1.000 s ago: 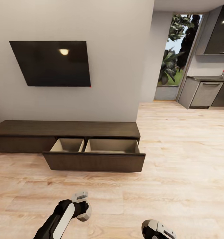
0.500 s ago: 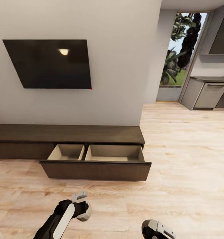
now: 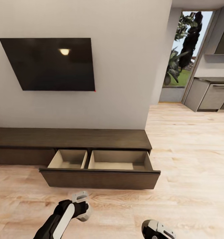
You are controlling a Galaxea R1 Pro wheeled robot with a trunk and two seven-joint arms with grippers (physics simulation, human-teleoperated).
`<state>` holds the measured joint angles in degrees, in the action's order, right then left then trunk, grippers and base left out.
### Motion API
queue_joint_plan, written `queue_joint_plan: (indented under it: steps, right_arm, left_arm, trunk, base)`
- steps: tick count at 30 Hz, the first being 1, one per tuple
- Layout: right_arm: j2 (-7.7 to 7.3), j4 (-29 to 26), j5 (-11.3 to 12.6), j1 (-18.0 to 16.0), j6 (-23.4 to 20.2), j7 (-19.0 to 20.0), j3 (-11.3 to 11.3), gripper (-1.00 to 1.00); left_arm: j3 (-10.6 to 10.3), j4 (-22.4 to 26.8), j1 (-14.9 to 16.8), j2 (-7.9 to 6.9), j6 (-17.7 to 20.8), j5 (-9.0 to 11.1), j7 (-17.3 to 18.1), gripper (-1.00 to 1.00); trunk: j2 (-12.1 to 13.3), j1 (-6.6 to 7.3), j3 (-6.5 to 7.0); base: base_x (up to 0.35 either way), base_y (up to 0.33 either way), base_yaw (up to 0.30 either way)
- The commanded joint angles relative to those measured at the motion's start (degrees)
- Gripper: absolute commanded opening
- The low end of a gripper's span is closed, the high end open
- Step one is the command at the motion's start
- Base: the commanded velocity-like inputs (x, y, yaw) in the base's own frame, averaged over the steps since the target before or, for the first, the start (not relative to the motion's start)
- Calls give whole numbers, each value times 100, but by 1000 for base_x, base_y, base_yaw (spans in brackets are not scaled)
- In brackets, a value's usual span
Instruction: Place each of the two pumpkins and all three candles from the living room inside a cabinet in the living room (use any cabinet), then make sure every cabinet is closed, and position the cauldron so it is next to a table in the living room.
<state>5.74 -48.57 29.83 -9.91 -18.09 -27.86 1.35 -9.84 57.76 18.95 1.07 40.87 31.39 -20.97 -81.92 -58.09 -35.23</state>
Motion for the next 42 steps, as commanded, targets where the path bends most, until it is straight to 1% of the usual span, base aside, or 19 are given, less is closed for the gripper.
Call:
queue_joint_plan:
  steps: [1,10,21,28,39,41,42]
  right_arm:
    - [-2,-12,31,-2,-17,-44,14,-100]
    - [-2,-12,31,-2,-11,-44,11,-100]
    - [-2,-12,41,-2,-11,-44,7,-100]
    - [5,-12,47,-2,21,-44,13,-100]
    - [6,3,32,-2,68,-44,15,-100]
    - [6,5,31,-2,68,-44,15,-100]
    - [6,5,31,-2,68,-40,15,-100]
  left_arm:
    - [-9,7,4,-2,8,60,-56,-100]
    - [-9,7,4,-2,8,60,-56,-100]
    - [-9,7,4,-2,8,60,-56,-100]
    - [-9,7,4,-6,8,59,-56,-100]
    - [-18,7,4,-7,3,60,-56,-100]
    - [-20,7,4,-3,-61,60,-51,-100]
    - [-57,7,4,-2,-92,60,-52,-100]
  trunk:
    - [-3,-2,-5]
    - [-3,-2,-5]
    - [-3,-2,-5]
    - [-3,-2,-5]
    - [-3,-2,-5]
    - [-3,-2,-5]
    - [-3,-2,-5]
  base:
    - [243,120,0]
    - [222,124,0]
    - [214,13,-2]
    - [196,49,-123]
    - [204,1,-9]
    - [164,0,0]
    - [171,0,0]
